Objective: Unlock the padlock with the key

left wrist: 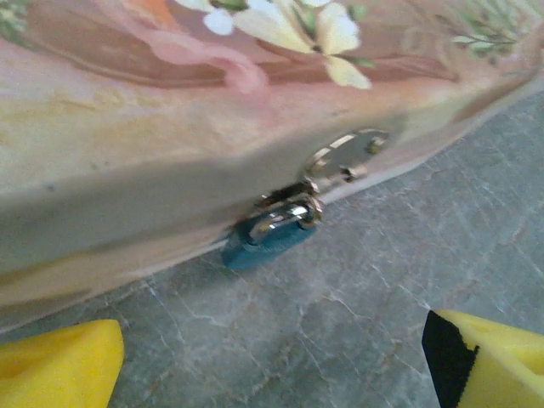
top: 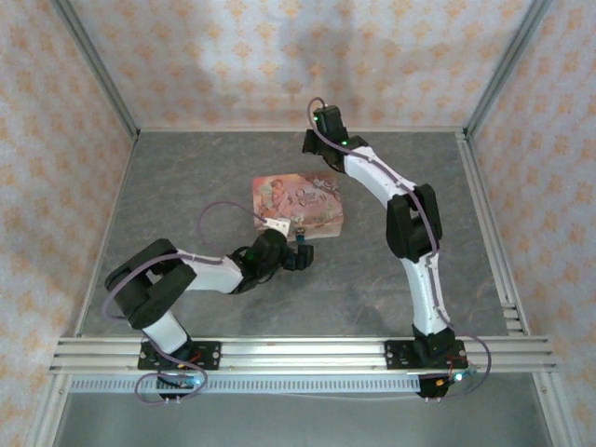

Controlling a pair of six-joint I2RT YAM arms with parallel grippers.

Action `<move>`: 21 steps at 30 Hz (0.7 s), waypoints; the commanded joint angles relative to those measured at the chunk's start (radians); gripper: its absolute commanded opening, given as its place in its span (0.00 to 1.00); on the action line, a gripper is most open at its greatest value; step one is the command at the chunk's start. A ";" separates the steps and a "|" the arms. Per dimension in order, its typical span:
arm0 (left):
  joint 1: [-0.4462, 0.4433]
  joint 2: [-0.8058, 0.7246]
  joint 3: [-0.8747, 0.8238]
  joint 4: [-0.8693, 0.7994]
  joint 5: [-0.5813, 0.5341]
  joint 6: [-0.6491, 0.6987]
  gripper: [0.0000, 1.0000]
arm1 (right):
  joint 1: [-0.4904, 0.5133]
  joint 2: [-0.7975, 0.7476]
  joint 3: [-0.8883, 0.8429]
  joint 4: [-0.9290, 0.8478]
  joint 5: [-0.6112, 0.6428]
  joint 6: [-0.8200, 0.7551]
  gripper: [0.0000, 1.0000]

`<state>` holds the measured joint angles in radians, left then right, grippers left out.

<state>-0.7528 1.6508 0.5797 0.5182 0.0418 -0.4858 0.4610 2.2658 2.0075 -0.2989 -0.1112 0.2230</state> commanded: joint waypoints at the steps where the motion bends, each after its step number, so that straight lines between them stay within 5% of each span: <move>1: 0.006 0.032 0.045 0.099 0.012 0.055 0.92 | -0.004 0.047 0.065 -0.070 0.018 -0.013 0.00; 10: 0.035 0.129 0.094 0.203 0.128 0.092 0.91 | 0.001 0.108 0.104 -0.103 0.000 -0.024 0.00; 21: 0.077 0.169 0.160 0.233 0.269 0.106 0.74 | 0.014 0.096 -0.028 -0.040 -0.008 -0.009 0.00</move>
<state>-0.6865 1.8011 0.7044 0.6956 0.2707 -0.4019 0.4648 2.3634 2.0209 -0.3351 -0.1192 0.2077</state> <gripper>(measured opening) 0.739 0.041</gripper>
